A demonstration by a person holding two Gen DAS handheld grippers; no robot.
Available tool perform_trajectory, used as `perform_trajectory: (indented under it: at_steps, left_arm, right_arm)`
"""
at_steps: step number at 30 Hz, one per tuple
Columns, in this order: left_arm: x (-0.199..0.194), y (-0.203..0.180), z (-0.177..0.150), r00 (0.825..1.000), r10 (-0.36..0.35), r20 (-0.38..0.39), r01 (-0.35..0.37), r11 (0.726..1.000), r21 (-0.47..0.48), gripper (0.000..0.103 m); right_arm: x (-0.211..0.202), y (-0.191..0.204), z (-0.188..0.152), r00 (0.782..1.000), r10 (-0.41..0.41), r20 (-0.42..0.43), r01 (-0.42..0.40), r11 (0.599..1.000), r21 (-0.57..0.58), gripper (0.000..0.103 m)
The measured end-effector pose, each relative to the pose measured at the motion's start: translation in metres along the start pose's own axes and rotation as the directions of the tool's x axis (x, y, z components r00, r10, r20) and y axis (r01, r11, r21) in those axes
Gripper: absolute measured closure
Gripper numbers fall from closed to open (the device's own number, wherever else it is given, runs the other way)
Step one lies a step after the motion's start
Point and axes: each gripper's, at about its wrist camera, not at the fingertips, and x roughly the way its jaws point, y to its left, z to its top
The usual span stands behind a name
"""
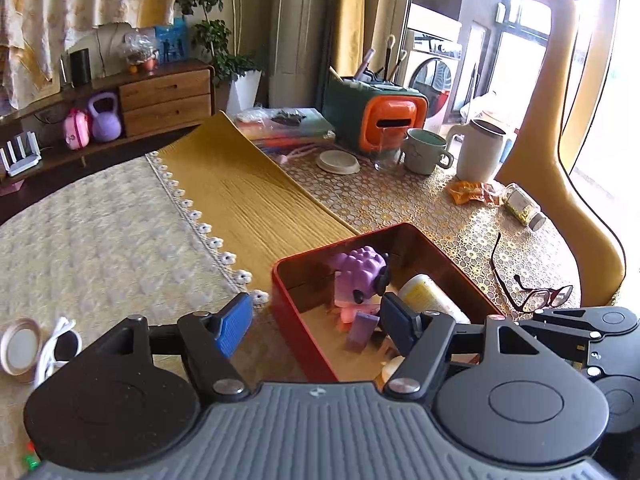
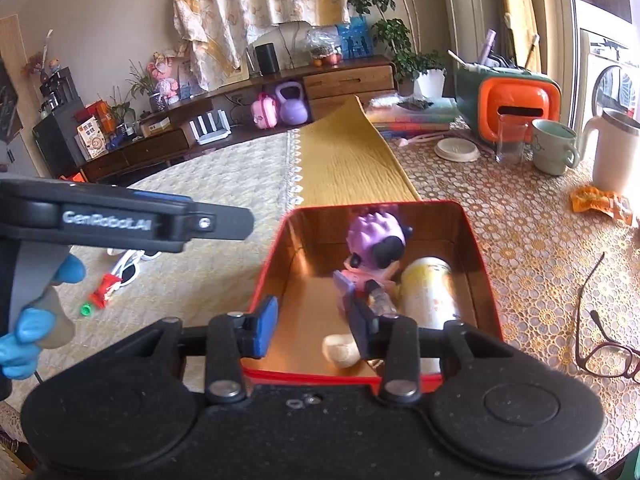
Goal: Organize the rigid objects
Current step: 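Withdraw both tools from the tin toward the items on the cloth, then grasp the small green plastic piece with the left tool while the right tool grasps the red wrapper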
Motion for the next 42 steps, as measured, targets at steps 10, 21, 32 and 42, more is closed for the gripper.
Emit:
perform_trajectory:
  at_steps: [10,21,32,42]
  left_arm:
    - [-0.046,0.04,-0.025,0.999,0.035,0.023,-0.035,0.999,-0.04,0.029]
    - [-0.088,0.098,-0.057,0.993,0.12,0.021,-0.117,0.987,-0.111,0.029]
    - [-0.119,0.144,-0.091,0.982,0.189,0.017,-0.184,0.968,-0.172,0.022]
    - [-0.121,0.179,-0.126,0.969,0.247,-0.025,-0.245,0.94,-0.238,0.022]
  right_arm:
    - [-0.003,0.04,0.003,0.999,0.041,0.013,-0.041,0.998,-0.042,0.05]
    - [0.006,0.087,0.004,0.995,0.096,0.002,-0.095,0.991,-0.095,0.034]
    - [0.022,0.127,0.0,0.988,0.152,-0.028,-0.154,0.976,-0.153,0.014]
    - [0.038,0.156,0.001,0.981,0.189,-0.04,-0.193,0.955,-0.223,0.0]
